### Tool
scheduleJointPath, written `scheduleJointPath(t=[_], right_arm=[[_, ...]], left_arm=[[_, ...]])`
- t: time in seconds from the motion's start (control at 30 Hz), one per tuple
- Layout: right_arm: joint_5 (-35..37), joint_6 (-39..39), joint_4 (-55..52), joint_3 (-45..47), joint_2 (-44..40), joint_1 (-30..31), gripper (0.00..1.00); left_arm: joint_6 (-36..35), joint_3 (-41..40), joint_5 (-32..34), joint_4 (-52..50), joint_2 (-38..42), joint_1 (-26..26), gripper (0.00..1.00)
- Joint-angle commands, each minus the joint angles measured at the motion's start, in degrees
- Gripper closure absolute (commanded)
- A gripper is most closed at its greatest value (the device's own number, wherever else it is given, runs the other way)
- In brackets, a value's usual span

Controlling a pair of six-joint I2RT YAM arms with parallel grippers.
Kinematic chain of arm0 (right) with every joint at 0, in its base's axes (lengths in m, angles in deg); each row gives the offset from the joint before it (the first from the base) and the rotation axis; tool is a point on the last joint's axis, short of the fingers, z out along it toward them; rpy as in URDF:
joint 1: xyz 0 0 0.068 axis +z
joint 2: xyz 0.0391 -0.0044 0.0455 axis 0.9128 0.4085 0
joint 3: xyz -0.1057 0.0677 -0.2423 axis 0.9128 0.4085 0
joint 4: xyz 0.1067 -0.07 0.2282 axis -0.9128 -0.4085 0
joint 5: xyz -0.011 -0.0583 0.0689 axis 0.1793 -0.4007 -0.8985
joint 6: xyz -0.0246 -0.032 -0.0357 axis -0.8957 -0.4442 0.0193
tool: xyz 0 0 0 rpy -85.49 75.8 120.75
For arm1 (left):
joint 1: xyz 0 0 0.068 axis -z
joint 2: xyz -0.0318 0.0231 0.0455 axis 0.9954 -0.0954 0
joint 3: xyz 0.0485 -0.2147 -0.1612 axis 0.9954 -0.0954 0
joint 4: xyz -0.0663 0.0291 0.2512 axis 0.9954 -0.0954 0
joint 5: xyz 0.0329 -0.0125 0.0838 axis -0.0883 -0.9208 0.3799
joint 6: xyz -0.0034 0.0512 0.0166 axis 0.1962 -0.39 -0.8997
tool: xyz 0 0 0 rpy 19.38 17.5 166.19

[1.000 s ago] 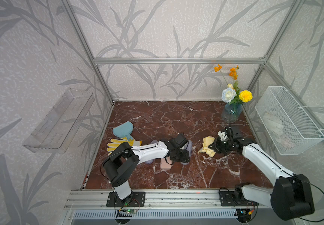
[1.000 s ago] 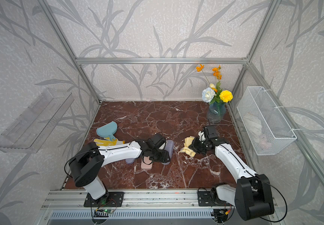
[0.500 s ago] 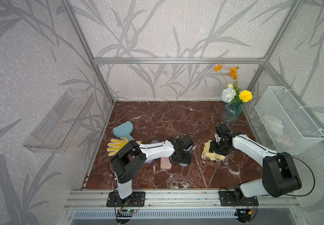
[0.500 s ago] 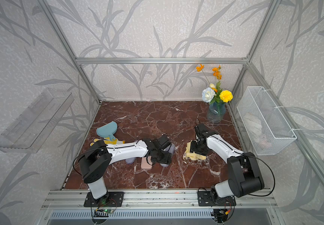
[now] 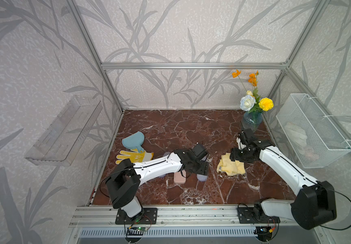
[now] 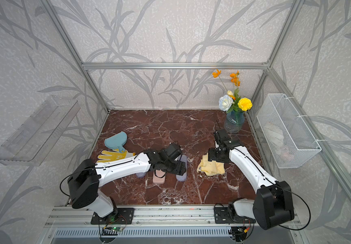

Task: Wipe the eyeglass case
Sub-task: Place the cleaning item at the center of the board, then reset both arms

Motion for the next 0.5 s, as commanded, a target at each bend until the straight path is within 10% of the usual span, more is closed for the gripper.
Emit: scheduleJointPath(t=[0.0,0.23,0.47], right_arm=[[3.75,1.79,4.35,2.41,-6.07,0.52,0.31],[24.06,-10.30,41.09,19.37,-11.66,0.10,0.15],[34.74,-14.17,58.61,23.12,0.80,-1.33,0.13]], left_arm=[[-6.23,-2.35,6.86,0.50,4.13,-0.17,0.18],[-25.09,-14.56,23.25,21.05,15.67,-6.52,0.07],[-39.08,-24.22,45.01,40.64,16.87,-21.90,0.00]])
